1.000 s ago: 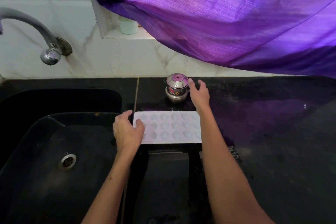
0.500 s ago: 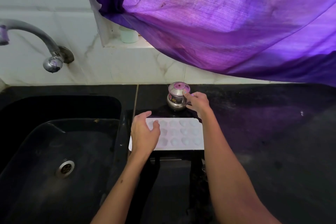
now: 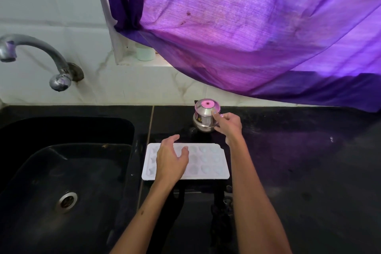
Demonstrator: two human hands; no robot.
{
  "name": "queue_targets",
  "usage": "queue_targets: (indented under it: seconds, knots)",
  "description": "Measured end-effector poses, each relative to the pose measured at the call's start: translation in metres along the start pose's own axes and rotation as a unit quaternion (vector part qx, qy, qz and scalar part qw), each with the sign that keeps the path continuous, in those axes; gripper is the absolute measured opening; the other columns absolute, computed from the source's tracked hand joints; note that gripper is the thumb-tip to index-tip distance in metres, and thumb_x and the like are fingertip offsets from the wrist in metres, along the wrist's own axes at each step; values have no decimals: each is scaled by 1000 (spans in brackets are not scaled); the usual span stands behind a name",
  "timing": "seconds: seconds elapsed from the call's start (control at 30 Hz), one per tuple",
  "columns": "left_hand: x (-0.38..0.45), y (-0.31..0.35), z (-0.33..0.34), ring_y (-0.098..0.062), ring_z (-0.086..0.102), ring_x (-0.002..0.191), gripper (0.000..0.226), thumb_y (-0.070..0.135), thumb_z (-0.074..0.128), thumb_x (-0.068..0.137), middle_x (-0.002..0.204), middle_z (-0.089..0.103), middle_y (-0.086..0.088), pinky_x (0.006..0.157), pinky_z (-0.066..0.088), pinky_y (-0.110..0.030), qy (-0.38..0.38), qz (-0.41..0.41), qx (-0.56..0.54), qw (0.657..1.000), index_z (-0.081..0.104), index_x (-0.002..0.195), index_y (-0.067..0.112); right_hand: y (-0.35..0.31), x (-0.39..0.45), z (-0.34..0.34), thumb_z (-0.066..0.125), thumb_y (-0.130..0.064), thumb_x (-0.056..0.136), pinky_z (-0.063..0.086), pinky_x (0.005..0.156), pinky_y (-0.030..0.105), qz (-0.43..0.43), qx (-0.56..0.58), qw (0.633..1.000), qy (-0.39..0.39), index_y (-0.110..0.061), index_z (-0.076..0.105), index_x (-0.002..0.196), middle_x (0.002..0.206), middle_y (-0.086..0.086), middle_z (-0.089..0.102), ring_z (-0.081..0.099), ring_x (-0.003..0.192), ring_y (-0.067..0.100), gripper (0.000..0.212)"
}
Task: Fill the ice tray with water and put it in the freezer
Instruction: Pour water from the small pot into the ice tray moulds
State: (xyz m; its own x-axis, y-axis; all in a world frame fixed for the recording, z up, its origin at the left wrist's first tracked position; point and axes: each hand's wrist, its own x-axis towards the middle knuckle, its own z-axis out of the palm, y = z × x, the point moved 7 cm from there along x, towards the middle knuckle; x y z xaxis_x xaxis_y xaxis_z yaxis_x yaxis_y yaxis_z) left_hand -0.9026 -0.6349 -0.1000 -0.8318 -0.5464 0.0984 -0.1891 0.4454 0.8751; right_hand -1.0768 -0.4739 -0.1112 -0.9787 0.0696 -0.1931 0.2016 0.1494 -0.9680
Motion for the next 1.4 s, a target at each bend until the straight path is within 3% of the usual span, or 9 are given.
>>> queue_targets:
  seconds: [0.4,0.53,0.7,0.77,0.83,0.9,1.0,1.13,1.4]
  knots:
    - [-27,23,50,-14,35,136,59,25,58,92,149,39,0,104,25,-18,-144,64,-5,987,33,144,16,-21,-62,-74,75,-40,80,57,84,51,-48,-50,997,40,-11,63,70,75,7,70,71,72,23,34]
    - [-43,37,66,-13,27,140,66,26,57,92,154,29,1,102,19,-14,-181,83,-9,980,24,148,15,-16,-78,-97,74,-42,81,57,83,51,-62,-78,993,64,-11,63,69,70,6,70,71,75,25,36]
    - [-74,48,81,-12,32,135,65,26,60,90,148,36,1,90,17,-1,-192,116,-24,974,28,144,11,-9,-104,-124,72,-47,81,55,84,52,-73,-94,987,107,-12,62,66,75,9,71,70,82,30,39]
    - [-88,51,83,5,32,124,65,25,61,89,145,38,2,92,16,3,-202,110,-30,973,29,144,12,-11,-115,-134,71,-48,81,55,85,51,-69,-100,986,116,-12,63,68,81,8,73,70,84,30,39]
    - [-100,52,85,28,32,91,56,22,63,88,125,45,11,76,21,13,-206,104,-44,972,37,136,9,-15,-123,-140,71,-48,81,55,86,51,-61,-111,986,113,-10,64,70,85,7,74,70,85,30,40]
    - [-109,51,85,37,31,81,49,20,64,87,101,39,28,69,24,12,-204,80,-54,974,42,129,7,-18,-129,-145,71,-47,82,54,87,51,-53,-118,986,103,-6,65,74,86,9,74,70,86,30,42]
    - [-117,54,85,21,39,81,50,19,65,86,100,35,27,68,27,10,-198,57,-61,977,43,130,8,-18,-133,-150,71,-46,83,55,87,51,-36,-118,988,93,-2,66,77,81,11,73,70,84,31,44]
    - [-122,56,85,5,33,102,57,21,65,86,112,35,16,70,26,5,-194,41,-75,977,39,136,12,-16,-138,-147,71,-47,82,54,88,49,-25,-137,986,90,-10,64,71,85,8,74,70,85,29,39]
    - [-109,50,101,7,32,108,67,18,68,82,113,33,28,69,26,9,-200,14,-109,974,35,140,20,-4,-125,-139,71,-48,81,54,88,48,-5,-163,984,71,-14,63,69,81,6,73,70,84,30,37]
